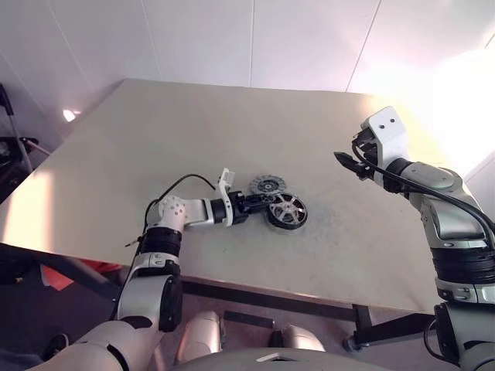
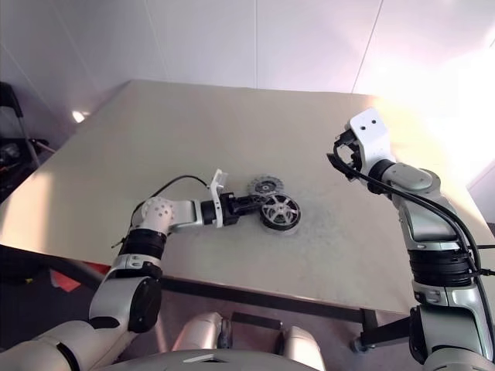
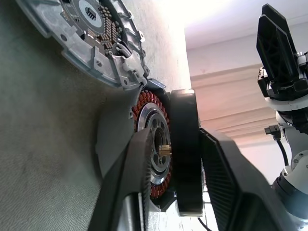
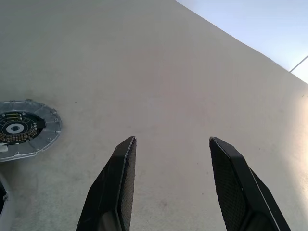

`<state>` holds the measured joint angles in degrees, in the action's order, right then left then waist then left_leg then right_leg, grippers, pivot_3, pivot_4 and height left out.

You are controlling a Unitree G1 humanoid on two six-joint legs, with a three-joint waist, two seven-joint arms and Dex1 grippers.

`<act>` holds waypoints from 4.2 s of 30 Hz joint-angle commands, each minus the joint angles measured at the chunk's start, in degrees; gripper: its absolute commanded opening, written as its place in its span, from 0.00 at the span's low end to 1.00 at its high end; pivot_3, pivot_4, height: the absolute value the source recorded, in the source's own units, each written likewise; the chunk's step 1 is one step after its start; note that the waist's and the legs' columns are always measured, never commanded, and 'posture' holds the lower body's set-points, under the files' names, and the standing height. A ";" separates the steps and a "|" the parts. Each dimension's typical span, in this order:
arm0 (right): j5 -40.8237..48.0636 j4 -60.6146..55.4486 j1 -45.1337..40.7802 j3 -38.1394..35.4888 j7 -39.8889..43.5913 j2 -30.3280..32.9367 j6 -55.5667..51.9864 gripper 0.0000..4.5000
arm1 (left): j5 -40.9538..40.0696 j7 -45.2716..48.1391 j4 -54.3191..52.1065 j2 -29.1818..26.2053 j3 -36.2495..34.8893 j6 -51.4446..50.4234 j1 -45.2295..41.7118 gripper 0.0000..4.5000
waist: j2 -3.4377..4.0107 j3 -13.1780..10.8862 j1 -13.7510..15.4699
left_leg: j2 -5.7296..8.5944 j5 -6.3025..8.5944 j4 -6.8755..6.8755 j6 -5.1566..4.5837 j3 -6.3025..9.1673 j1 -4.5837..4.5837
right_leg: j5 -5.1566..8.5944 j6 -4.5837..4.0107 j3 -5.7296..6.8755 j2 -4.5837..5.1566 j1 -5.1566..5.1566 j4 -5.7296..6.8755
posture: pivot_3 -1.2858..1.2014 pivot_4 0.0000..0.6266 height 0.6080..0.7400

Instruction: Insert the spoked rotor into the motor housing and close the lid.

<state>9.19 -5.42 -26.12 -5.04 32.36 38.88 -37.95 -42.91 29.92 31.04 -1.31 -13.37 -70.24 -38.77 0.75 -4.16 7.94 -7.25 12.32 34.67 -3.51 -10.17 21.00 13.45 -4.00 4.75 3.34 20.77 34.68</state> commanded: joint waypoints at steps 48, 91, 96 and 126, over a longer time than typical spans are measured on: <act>2.57 -3.79 14.04 15.30 4.49 -9.29 1.26 0.60 | 2.35 7.10 -15.51 -11.20 0.99 15.70 9.29 0.38 | 0.07 -0.06 -0.83 | -0.02 -0.01 -0.08 0.07 0.01 0.11 | -0.01 -0.03 0.00 -0.02 0.18 -0.01 | 0.52 0.00 1.00; -30.42 20.26 -14.54 31.83 32.87 7.88 61.98 0.60 | 13.10 5.86 -23.06 -11.27 8.46 31.56 15.63 0.38 | 0.05 -0.08 -1.72 | -0.08 0.08 0.46 -0.47 0.00 0.45 | -0.06 -0.12 0.00 -0.01 0.28 0.21 | 0.52 0.00 1.00; -30.36 18.71 -12.31 31.94 33.81 8.73 63.07 0.60 | 13.18 5.39 -22.59 -11.70 8.51 31.79 15.24 0.38 | 0.05 -0.08 -2.22 | -0.09 0.08 0.47 -0.47 0.00 0.43 | -0.06 -0.12 0.00 -0.02 0.26 0.23 | 0.52 0.00 1.00; -29.75 12.03 -9.46 30.47 36.56 11.49 63.57 0.60 | 14.64 4.40 -20.99 -10.70 9.31 32.64 15.75 0.38 | 0.05 -0.08 -2.44 | -0.09 0.09 0.47 -0.50 0.01 0.30 | -0.08 -0.16 0.01 -0.02 0.12 0.20 | 0.52 0.00 1.00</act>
<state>-22.19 9.15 -35.80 26.70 68.25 49.54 25.59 -28.31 34.21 10.75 -11.98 -3.82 -38.57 -22.02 0.80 -4.24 5.50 -7.34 12.41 35.15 -4.01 -10.16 21.30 13.36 -4.16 4.76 3.32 20.89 34.88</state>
